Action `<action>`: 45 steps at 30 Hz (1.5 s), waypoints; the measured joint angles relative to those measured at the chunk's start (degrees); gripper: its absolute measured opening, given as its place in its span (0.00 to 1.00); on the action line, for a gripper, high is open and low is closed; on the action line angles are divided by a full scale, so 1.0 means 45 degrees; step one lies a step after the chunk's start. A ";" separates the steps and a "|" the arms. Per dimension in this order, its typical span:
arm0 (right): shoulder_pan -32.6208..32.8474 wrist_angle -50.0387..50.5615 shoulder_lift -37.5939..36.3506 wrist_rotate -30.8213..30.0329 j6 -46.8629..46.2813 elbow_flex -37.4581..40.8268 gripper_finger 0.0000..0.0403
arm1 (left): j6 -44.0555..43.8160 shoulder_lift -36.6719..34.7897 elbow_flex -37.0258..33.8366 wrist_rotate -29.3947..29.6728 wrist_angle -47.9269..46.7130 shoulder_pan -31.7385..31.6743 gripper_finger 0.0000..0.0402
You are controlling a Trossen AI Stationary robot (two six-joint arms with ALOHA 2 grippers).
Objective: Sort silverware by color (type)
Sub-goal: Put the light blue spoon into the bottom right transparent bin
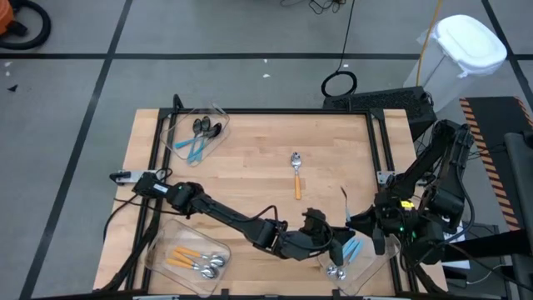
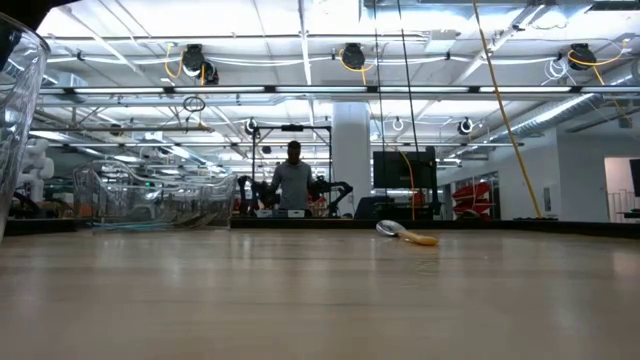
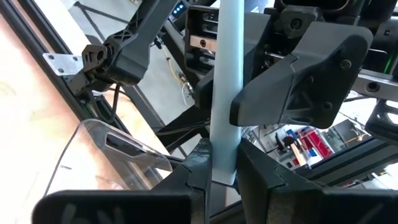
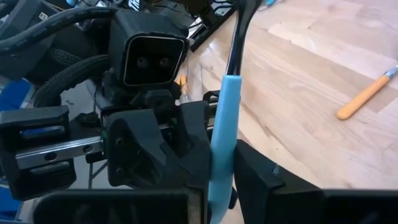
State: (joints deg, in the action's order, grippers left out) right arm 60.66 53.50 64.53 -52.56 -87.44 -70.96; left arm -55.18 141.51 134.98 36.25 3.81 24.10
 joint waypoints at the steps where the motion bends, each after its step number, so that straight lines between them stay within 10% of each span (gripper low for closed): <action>1: 0.0000 0.0008 0.0000 0.0000 0.0059 0.0000 0.11 | 0.0005 0.0000 0.0000 -0.0005 0.0000 0.0004 0.13; 16: 0.0015 0.0016 -0.0877 0.2244 0.0581 0.0005 0.11 | 0.1097 -0.0005 0.0000 -0.0052 0.0667 0.0286 0.51; 21: 0.0015 0.0018 -0.1463 0.4042 0.0642 0.0005 0.11 | 0.2646 -0.0362 0.0000 -0.0041 0.0830 0.0492 0.52; 45: 0.0013 0.0208 -0.3024 0.4478 -0.0759 0.0005 0.11 | 1.3444 -0.2733 0.0005 0.0979 -0.2440 0.0483 0.53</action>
State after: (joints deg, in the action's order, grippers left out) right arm 60.72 54.44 50.93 -32.41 -90.86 -70.94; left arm 5.32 129.22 135.00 40.66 -7.17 26.28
